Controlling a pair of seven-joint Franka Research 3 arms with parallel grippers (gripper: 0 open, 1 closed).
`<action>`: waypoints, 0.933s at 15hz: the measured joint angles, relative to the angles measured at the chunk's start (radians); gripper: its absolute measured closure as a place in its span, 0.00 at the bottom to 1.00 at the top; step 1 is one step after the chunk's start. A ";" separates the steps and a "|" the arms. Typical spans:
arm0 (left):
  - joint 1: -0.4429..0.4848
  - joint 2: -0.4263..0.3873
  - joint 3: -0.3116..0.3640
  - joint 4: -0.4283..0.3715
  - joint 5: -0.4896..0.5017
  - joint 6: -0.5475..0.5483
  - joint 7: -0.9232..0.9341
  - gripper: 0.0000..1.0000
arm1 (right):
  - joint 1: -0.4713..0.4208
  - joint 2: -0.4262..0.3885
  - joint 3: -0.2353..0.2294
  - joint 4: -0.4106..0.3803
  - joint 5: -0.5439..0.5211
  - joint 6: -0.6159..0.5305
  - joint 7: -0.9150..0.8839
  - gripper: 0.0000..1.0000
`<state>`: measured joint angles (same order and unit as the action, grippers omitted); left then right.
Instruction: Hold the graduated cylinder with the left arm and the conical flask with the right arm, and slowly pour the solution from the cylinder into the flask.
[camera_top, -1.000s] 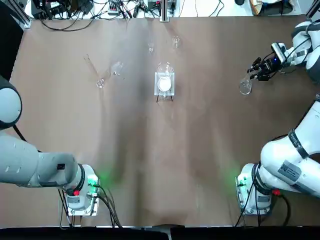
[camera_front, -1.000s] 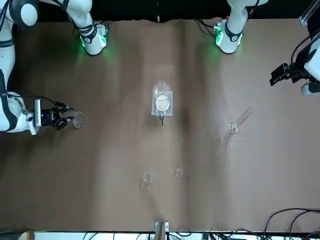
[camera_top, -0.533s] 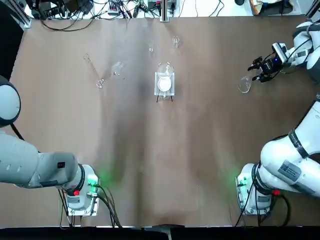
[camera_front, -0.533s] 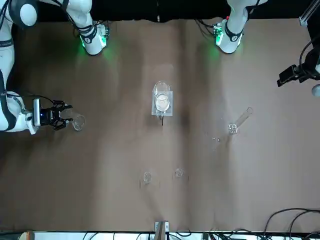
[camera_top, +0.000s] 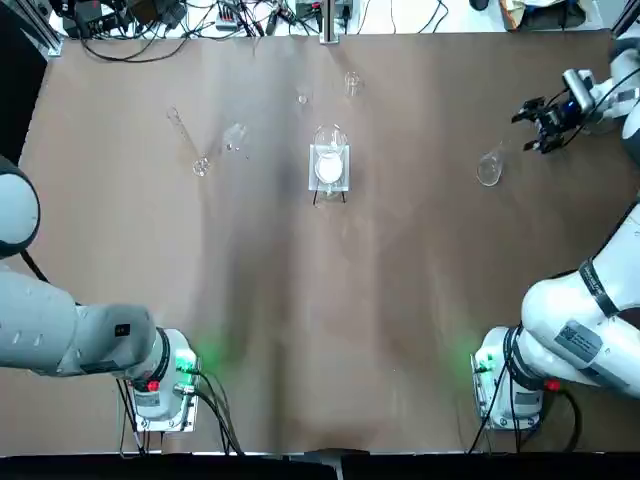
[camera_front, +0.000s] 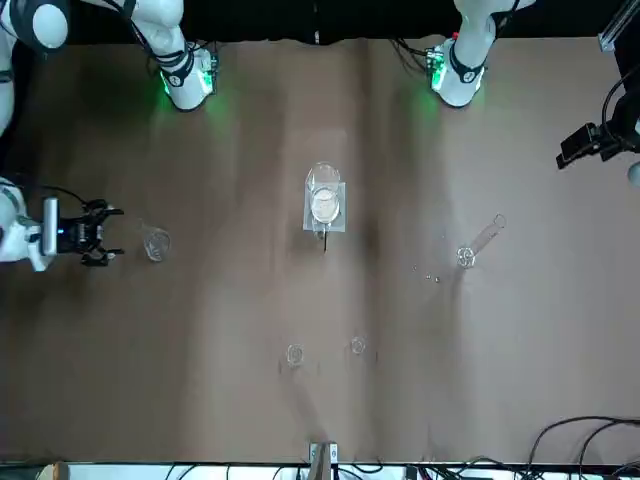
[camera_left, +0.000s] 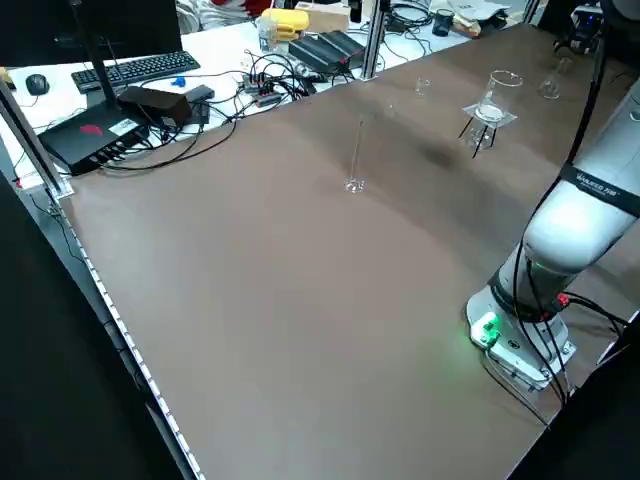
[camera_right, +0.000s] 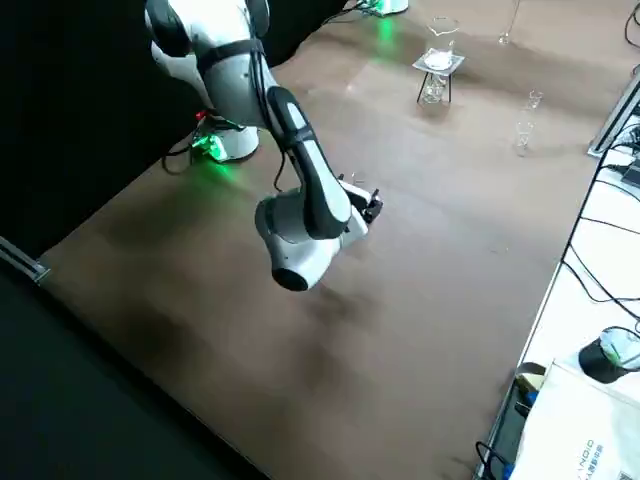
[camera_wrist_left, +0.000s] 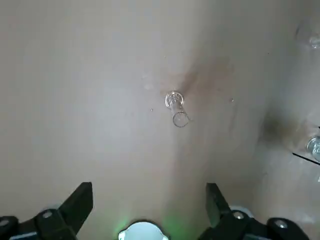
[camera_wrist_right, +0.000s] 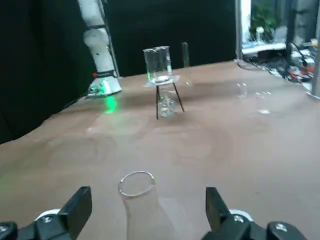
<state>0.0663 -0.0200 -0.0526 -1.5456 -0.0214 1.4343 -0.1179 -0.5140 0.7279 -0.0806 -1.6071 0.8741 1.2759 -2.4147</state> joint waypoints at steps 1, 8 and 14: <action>0.000 -0.005 -0.001 0.000 0.000 -0.005 0.000 0.00 | 0.000 -0.010 -0.002 0.034 -0.010 -0.001 0.055 0.00; -0.001 -0.008 -0.005 -0.001 0.000 -0.008 0.000 0.00 | 0.154 -0.181 0.006 0.218 -0.192 0.029 0.567 0.00; -0.003 -0.008 -0.007 -0.001 0.000 -0.008 0.000 0.00 | 0.386 -0.351 0.008 0.234 -0.449 0.140 1.035 0.00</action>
<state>0.0634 -0.0280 -0.0594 -1.5467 -0.0214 1.4262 -0.1179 -0.1281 0.3769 -0.0723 -1.3735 0.4248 1.4158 -1.3801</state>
